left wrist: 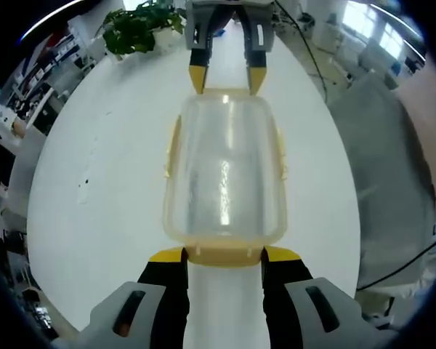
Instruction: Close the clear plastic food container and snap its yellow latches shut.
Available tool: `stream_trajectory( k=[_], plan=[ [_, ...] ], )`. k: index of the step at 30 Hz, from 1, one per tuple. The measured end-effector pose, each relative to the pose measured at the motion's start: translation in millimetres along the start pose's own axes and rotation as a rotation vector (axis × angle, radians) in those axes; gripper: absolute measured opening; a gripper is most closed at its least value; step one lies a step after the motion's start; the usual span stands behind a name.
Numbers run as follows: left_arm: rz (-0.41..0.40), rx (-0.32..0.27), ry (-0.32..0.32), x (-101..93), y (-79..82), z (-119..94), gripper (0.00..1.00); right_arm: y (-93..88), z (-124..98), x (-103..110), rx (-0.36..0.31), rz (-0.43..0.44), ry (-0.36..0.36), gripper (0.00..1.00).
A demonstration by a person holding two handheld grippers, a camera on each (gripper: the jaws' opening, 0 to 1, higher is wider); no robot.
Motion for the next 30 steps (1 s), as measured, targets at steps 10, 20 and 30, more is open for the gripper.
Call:
stream_trajectory(
  k=[10, 20, 30],
  plan=[
    [0.012, -0.018, -0.012, 1.0, 17.9, 10.1, 0.37, -18.3, -10.9, 1.3, 0.01, 0.012, -0.01, 0.36],
    [0.025, -0.03, -0.02, 1.9, 33.2, 22.6, 0.37, -34.4, -18.9, 1.9, 0.023, 0.024, -0.015, 0.36],
    [0.025, -0.041, -0.027, 3.6, 41.9, 29.6, 0.37, -45.3, -23.8, 0.3, 0.027, 0.035, -0.019, 0.36]
  ],
)
Point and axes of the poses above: the point that each gripper's makers call its tool centre point, and the gripper's own axes: z roughly forward along the fingers, x roughly to its left, y roughly out of its top, the point moved 1 cm from there along -z, roughly backward along the fingers, and after that the axes turned 10 degrees about -x, right-handed, at the moved point
